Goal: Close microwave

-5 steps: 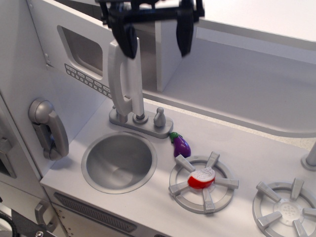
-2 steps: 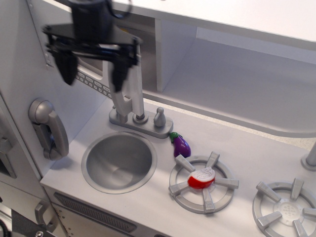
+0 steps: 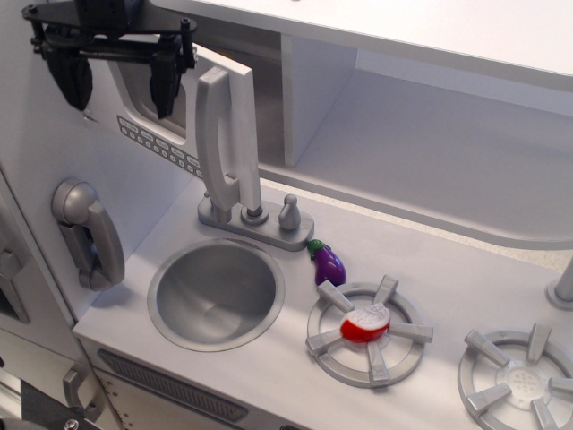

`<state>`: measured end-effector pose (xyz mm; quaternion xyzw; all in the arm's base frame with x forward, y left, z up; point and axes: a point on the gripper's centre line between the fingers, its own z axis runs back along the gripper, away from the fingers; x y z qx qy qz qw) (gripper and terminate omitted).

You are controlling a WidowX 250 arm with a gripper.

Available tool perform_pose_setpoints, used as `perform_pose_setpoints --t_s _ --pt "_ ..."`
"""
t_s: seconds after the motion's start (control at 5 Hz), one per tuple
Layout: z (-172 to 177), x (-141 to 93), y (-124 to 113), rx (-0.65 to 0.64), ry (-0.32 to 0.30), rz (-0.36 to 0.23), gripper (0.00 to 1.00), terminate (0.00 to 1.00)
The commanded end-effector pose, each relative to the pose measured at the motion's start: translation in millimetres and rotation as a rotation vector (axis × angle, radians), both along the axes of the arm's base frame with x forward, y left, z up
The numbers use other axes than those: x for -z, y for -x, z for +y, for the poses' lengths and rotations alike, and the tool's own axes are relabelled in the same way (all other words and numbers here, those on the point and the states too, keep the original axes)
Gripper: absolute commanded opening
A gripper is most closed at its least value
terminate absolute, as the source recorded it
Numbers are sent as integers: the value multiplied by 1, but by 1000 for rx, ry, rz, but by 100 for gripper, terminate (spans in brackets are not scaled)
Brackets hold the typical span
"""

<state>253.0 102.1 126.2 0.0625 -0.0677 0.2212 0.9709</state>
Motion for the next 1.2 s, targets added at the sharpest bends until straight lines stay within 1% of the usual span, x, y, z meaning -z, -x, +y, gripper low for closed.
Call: perform_pose_setpoints --t_s 0.0,0.2,0.4,0.6,0.8,1.0 --pt "6 12 -30 -24 -38 -19 100 0" --pt "1 19 -40 -9 -40 -26 100 0" --pt "-3 18 -49 58 -12 -127 100 0" --pt "-7 7 -53 142 26 -300 100 0" --pt "-7 -3 -57 161 40 -377 100 0" --pt "-9 -5 -54 192 32 -495 100 0"
